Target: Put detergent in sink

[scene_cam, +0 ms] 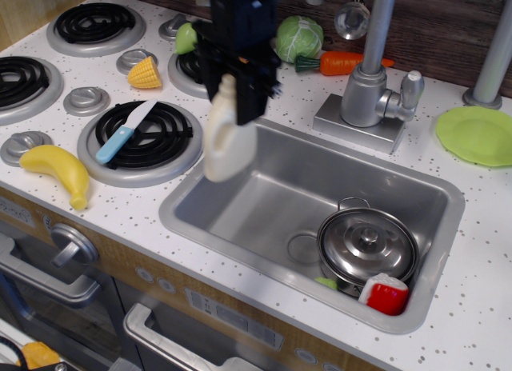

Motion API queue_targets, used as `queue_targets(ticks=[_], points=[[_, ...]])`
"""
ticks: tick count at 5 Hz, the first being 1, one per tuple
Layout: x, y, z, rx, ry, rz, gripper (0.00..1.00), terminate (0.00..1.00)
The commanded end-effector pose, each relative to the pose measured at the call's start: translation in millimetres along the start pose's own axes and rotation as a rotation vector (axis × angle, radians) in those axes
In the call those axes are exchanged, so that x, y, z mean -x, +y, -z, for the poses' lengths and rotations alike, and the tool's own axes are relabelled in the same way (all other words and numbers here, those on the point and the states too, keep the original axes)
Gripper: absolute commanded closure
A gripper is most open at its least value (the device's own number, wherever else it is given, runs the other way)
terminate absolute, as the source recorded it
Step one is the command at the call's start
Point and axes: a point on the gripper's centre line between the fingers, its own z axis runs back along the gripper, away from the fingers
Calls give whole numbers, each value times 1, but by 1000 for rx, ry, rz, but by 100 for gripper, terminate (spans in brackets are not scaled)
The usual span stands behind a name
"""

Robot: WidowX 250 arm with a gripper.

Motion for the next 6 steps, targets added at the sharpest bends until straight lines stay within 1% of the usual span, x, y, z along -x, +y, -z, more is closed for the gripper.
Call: queue_targets(ticks=[1,2,3,4,5,6], points=[[-13,-18,21,10,-138,-3,100,0],[-15,-28,54,27,-189,21,0,0],[-11,-38,70,-35,-243,33,0,0],[-10,-40,86,-80,-303,42,0,0],[-13,-42,87,-92,-412,28,0,0],[-13,-42,87,-92,-412,28,0,0]])
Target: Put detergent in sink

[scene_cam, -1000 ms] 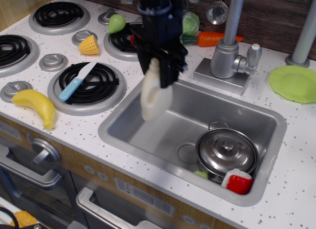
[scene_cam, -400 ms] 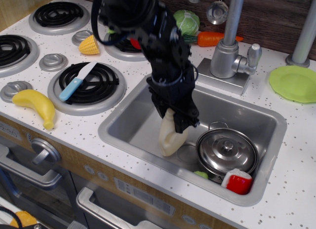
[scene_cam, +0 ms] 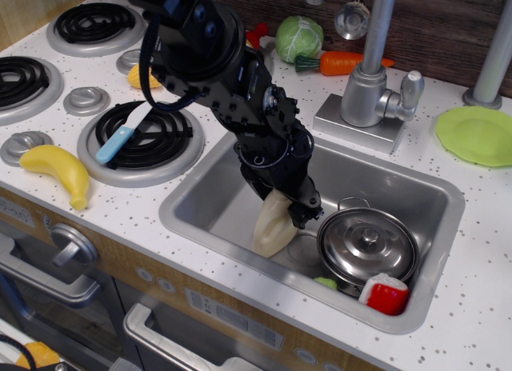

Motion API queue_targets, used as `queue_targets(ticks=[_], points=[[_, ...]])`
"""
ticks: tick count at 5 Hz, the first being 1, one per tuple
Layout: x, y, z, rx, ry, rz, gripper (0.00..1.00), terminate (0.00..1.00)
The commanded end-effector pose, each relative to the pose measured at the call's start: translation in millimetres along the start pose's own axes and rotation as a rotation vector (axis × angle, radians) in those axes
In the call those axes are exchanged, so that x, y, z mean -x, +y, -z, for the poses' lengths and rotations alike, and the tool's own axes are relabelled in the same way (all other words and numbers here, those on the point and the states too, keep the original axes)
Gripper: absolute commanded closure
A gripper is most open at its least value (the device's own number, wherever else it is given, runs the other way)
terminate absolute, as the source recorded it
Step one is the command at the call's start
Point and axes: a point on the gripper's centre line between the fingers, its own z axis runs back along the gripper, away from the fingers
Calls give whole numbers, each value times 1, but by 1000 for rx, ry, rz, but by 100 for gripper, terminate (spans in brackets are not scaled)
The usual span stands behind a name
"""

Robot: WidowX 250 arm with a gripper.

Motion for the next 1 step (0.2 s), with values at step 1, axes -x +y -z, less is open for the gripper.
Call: queue_targets(ticks=[1], points=[[-7,0,-8,-8,-38,24,0,100]])
